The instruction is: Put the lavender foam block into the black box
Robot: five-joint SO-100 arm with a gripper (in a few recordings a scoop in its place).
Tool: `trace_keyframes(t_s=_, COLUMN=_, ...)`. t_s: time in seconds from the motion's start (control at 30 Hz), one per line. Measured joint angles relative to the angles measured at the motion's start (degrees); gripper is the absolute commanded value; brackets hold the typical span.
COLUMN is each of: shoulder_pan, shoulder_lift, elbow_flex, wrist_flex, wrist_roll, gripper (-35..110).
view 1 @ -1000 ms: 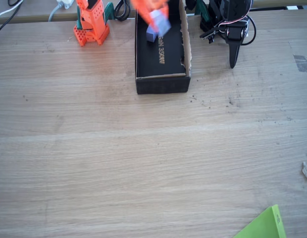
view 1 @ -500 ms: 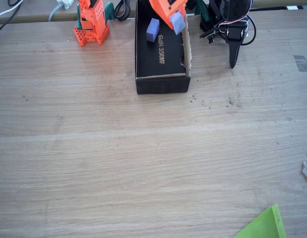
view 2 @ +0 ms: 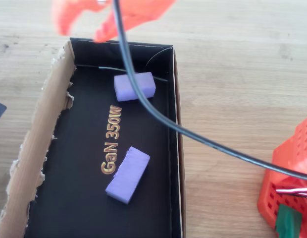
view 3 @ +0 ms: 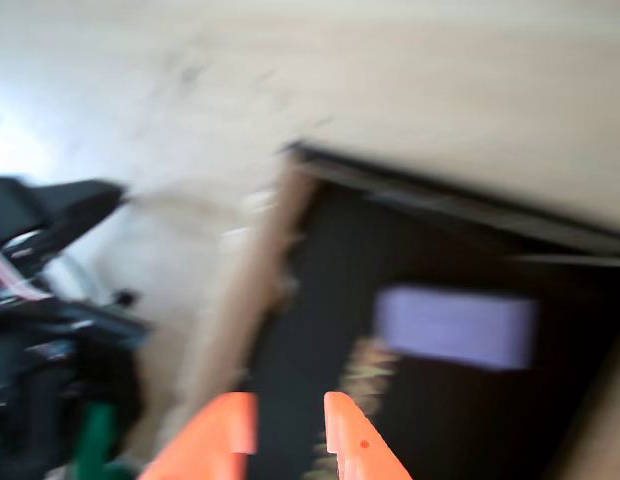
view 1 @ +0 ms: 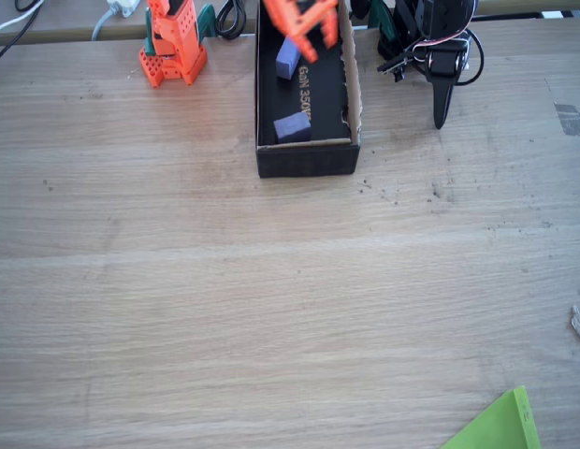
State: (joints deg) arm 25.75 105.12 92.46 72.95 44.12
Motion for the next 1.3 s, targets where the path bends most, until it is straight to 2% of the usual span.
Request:
trace_keyframes(t_s=0.23, shoulder_pan=26.10, shoulder_lift=13.71, elbow_flex=6.77, wrist_flex=15.47, wrist_roll=16.35, gripper=0)
trace_keyframes(t_s=0.33, shoulder_pan=39.38, shoulder_lift=18.19, elbow_flex=11.60, wrist_flex=13.18, wrist_roll=17.67, gripper=0)
trace_keyframes(t_s=0.47, shoulder_pan=50.89, shoulder_lift=22.59, elbow_flex=22.50, wrist_flex=-0.70, wrist_roll=6.15, gripper=0)
trace_keyframes(t_s=0.63, shoulder_pan=57.57, shoulder_lift=27.86, elbow_flex=32.52, wrist_flex=-10.28, wrist_roll=-4.22, gripper=0)
trace_keyframes(t_s=0.77, shoulder_pan=58.62, shoulder_lift=36.91, elbow_flex=42.10, wrist_flex=-14.68, wrist_roll=-8.00, gripper=0)
trace_keyframes(t_s=0.97, shoulder_pan=59.24, shoulder_lift=47.11, elbow_flex=51.50, wrist_flex=-15.56, wrist_roll=-7.73, gripper=0)
trace_keyframes(t_s=1.17, shoulder_pan=59.06, shoulder_lift=65.30, elbow_flex=60.91, wrist_flex=-11.60, wrist_roll=-6.59, gripper=0)
trace_keyframes(t_s=1.3, shoulder_pan=58.54, shoulder_lift=67.59, elbow_flex=65.83, wrist_flex=-12.48, wrist_roll=-7.56, gripper=0)
